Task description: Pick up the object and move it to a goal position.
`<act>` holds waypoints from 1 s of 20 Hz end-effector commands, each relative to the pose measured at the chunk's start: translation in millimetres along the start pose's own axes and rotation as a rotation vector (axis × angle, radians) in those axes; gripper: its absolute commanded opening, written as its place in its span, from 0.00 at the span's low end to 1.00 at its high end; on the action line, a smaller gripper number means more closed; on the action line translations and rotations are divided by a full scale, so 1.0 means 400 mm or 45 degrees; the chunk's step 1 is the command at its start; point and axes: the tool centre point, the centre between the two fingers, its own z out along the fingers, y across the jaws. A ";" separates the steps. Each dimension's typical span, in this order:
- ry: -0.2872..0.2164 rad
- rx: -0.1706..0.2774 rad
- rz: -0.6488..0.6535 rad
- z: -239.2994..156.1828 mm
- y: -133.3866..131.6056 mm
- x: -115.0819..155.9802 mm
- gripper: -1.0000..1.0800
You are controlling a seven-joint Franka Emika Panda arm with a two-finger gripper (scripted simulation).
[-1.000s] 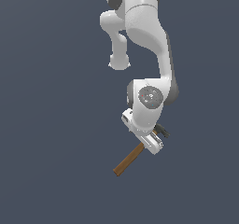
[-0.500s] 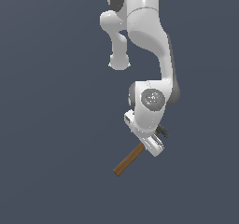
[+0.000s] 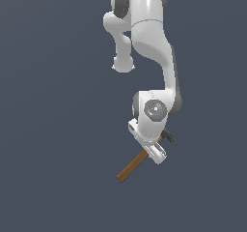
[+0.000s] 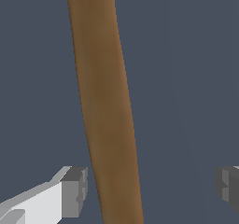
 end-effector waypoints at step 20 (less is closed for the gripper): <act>0.001 0.003 0.000 0.039 -0.004 -0.001 0.00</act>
